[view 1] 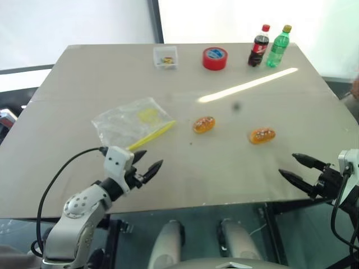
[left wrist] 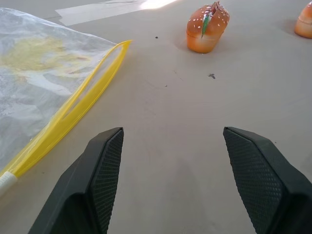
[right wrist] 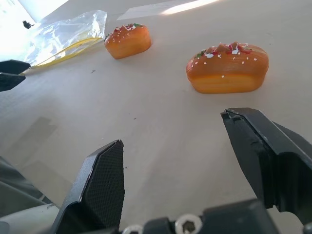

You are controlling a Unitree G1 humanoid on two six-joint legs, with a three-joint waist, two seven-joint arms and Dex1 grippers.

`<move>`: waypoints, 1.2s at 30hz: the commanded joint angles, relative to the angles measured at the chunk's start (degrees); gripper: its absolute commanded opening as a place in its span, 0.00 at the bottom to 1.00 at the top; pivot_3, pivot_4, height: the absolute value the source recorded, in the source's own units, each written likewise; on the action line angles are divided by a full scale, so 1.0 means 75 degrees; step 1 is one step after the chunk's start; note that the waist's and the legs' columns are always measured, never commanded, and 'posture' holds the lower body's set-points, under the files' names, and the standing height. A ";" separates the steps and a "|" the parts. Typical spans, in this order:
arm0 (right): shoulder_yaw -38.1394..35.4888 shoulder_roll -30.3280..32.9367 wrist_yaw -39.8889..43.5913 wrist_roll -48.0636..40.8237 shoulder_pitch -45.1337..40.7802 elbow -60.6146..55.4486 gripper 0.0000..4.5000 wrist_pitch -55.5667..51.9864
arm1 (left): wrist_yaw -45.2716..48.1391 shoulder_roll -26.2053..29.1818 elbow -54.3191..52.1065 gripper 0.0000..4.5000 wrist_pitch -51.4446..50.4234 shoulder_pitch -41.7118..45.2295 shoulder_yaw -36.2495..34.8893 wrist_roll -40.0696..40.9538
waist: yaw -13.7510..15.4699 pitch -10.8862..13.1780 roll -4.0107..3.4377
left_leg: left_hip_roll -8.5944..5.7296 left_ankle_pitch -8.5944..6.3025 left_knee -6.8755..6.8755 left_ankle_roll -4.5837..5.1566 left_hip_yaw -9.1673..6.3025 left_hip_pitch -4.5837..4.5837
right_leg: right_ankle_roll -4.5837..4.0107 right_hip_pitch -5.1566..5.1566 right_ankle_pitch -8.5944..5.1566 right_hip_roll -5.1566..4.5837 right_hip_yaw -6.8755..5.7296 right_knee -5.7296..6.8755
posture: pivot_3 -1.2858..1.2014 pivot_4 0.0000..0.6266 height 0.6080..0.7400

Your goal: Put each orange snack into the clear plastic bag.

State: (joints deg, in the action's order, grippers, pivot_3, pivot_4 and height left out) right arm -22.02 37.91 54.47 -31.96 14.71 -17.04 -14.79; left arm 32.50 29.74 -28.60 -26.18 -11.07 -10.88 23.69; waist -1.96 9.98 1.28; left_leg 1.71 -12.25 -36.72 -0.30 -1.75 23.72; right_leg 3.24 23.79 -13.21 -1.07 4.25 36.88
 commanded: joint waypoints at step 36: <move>0.1306 0.0222 -0.1274 -0.0092 -0.2523 -0.2077 0.82 -0.1204 | -0.1028 0.0440 0.2684 0.77 -0.2011 0.2263 -0.2836 0.2001 | -0.0045 0.0001 0.0004 | 0.0003 0.0001 -0.0087 0.0000 -0.0017 -0.0011 | 0.0000 0.0000 0.0000 0.0015 -0.0010 0.0111 | 0.52 0.24 1.00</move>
State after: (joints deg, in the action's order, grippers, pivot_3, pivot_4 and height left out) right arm -12.83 39.09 47.25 -32.18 -2.33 -29.42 -22.07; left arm 25.01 31.23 -11.34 -38.29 4.62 -27.99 35.69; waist -2.29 9.99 1.31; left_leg 1.72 -12.24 -37.39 -0.30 -1.88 23.64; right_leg 3.24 23.79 -13.22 -0.96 4.18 37.73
